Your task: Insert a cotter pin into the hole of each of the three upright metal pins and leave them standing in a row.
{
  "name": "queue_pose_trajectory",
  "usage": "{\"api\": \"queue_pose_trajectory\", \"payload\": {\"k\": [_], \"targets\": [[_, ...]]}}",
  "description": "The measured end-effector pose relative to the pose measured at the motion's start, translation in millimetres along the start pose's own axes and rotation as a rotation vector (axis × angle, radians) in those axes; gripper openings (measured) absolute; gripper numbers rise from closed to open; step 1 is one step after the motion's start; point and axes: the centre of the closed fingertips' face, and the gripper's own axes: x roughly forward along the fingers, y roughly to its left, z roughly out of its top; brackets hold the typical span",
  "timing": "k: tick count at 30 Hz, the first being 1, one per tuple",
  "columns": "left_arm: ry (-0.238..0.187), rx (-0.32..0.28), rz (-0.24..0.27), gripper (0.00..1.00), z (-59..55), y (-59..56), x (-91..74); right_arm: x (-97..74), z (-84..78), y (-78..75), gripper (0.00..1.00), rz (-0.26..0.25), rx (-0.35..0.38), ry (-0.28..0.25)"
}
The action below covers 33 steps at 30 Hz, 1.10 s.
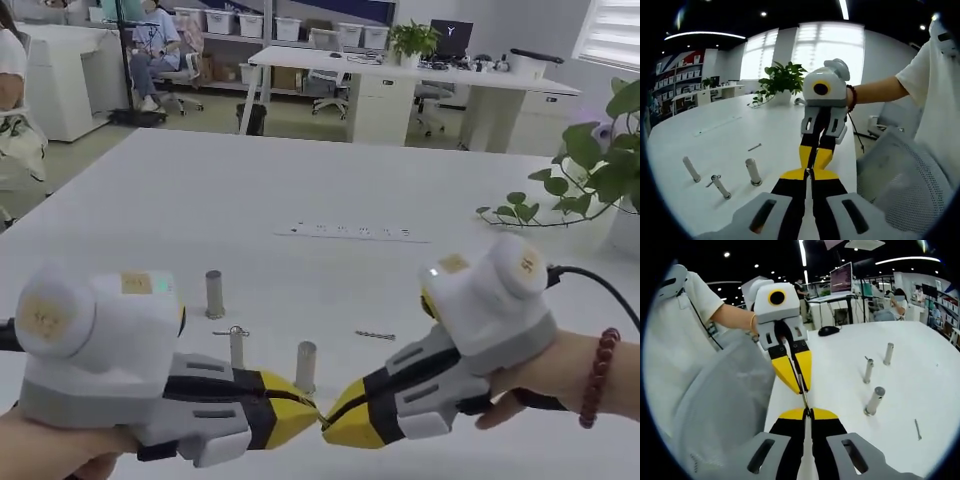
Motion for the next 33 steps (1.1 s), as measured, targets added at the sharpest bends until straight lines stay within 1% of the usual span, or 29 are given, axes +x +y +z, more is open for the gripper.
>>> {"api": "queue_pose_trajectory", "payload": {"k": [2,4,6,8,12,16,19,21,25,28,32,33], "targets": [[-0.002,0.002,0.009,0.01,-0.1,1.4,0.9,-0.8,0.1,-1.5,0.04,-0.014,-0.014,0.017],[-0.004,-0.008,0.014,0.01,0.0,2.1,2.1,-1.3,-1.0,-1.2,0.04,-0.019,-0.036,0.047],[0.001,0.011,0.033,0.02,-1.8,4.1,4.1,-1.7,-3.1,-3.6,0.04,-0.031,-0.060,0.087],[0.009,0.011,0.047,0.04,-4.4,7.6,5.7,-2.1,-4.5,-4.4,0.03,-0.041,-0.086,0.121],[0.006,0.005,0.063,0.05,-6.8,10.5,7.5,-3.1,-6.0,-8.9,0.03,-0.056,-0.121,0.159],[0.016,0.014,0.086,0.16,-10.4,14.1,9.6,-4.8,-8.9,-14.8,0.03,-0.069,-0.137,0.198],[0.013,0.018,0.105,0.19,-11.0,17.1,9.8,-6.3,-10.9,-19.6,0.03,-0.086,-0.151,0.230],[0.014,0.020,0.128,0.24,-12.5,21.3,9.9,-8.3,-14.0,-25.1,0.03,-0.105,-0.158,0.264],[0.018,0.038,0.176,0.29,-15.8,30.2,9.7,-11.3,-19.4,-34.8,0.03,-0.133,-0.156,0.320],[0.013,0.044,0.207,0.31,-16.4,35.6,9.0,-12.8,-21.2,-39.9,0.03,-0.143,-0.145,0.341],[0.011,0.016,0.260,0.32,-19.3,46.0,8.2,-16.2,-25.6,-49.7,0.03,-0.176,-0.135,0.399],[0.016,0.013,0.280,0.32,-21.1,49.6,7.9,-16.6,-26.0,-52.1,0.03,-0.181,-0.134,0.412]]}}
